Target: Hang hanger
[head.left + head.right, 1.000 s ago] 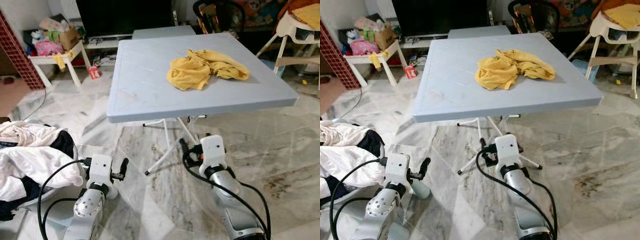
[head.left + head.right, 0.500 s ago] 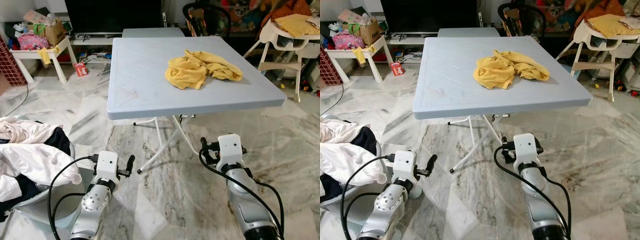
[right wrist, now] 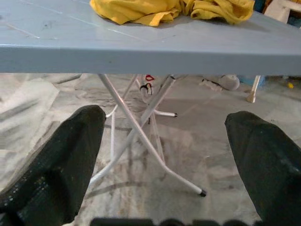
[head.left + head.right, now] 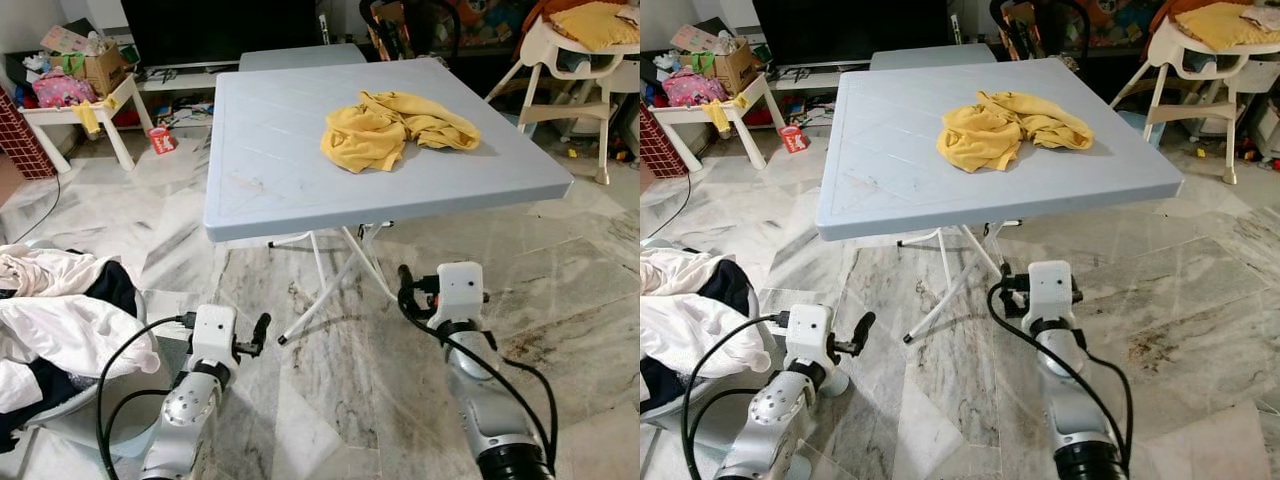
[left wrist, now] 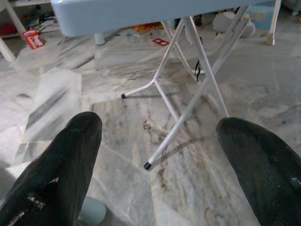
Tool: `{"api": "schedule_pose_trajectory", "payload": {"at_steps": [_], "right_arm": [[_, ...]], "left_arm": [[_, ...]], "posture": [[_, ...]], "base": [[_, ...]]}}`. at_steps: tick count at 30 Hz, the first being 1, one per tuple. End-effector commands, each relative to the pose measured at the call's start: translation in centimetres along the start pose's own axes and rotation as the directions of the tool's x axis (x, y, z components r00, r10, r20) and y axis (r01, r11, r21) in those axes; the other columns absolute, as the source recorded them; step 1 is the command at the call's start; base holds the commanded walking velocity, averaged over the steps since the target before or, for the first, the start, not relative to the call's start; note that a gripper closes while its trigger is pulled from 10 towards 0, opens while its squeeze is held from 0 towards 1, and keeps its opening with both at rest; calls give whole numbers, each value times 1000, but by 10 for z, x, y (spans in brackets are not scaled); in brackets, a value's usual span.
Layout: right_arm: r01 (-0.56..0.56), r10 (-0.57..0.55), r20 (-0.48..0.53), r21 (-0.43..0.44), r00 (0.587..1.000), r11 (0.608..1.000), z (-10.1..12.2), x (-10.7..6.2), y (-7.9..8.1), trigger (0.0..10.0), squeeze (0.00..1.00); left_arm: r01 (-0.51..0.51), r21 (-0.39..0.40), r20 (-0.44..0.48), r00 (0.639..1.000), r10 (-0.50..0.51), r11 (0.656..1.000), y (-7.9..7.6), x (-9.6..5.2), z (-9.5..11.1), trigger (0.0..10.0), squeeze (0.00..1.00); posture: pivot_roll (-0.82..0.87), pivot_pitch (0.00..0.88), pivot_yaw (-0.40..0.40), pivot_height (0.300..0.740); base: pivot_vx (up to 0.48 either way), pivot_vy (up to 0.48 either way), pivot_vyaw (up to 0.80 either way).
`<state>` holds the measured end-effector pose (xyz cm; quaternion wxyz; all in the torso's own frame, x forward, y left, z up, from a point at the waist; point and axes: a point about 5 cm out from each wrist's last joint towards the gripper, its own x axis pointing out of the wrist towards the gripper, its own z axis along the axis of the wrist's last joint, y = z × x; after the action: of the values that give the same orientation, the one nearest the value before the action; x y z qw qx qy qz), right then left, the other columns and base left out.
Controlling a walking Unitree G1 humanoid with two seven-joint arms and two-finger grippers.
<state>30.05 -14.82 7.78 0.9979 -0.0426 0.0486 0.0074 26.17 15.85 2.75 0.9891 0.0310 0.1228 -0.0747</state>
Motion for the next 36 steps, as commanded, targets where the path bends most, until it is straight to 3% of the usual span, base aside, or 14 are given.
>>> {"api": "schedule_pose_trajectory", "payload": {"at_steps": [1, 8, 11, 16, 21, 33, 36], "right_arm": [[-12, 12, 1, 32, 1000, 999, 0, 2, 5, 10000, 0], [-103, 106, -36, 71, 994, 992, -5, 10, 29, 10000, 0], [-97, 107, -67, 136, 992, 986, -9, 13, 34, 10000, 0], [-141, 154, -79, 150, 985, 979, -12, 18, 50, 10000, 0], [-160, 174, -72, 170, 982, 972, -9, 21, 62, 10000, 0], [-58, 85, -105, 239, 991, 969, -27, 13, 50, 10000, 0], [43, -20, -100, 241, 995, 970, -35, 5, 28, 10000, 0]], "left_arm": [[-17, 16, -14, 1000, 17, 1000, 8, -7, -3, 10000, 0], [-87, 11, -33, 996, 87, 996, 17, -22, -11, 10000, 0], [-101, 43, -30, 994, 103, 994, 18, -27, -10, 10000, 0], [-179, 28, -24, 983, 180, 983, 35, -36, -7, 10000, 0], [-178, 62, -40, 983, 180, 982, 43, -42, -8, 10000, 0], [-125, 91, -4, 992, 125, 988, 44, -38, 12, 10000, 0], [-81, 104, 32, 996, 79, 991, 42, -27, 27, 10000, 0]], "posture": [[-37, 0, 39, 740], [43, 0, -8, 740], [121, 0, -31, 740], [168, 0, -37, 740], [186, 0, -19, 740], [159, 0, 78, 740], [115, 0, 129, 740]], "base": [[0, 0, 0], [0, 0, 0], [0, 0, 0], [0, 0, 0], [0, 0, 0], [0, 0, 0], [0, 0, 0]]}}
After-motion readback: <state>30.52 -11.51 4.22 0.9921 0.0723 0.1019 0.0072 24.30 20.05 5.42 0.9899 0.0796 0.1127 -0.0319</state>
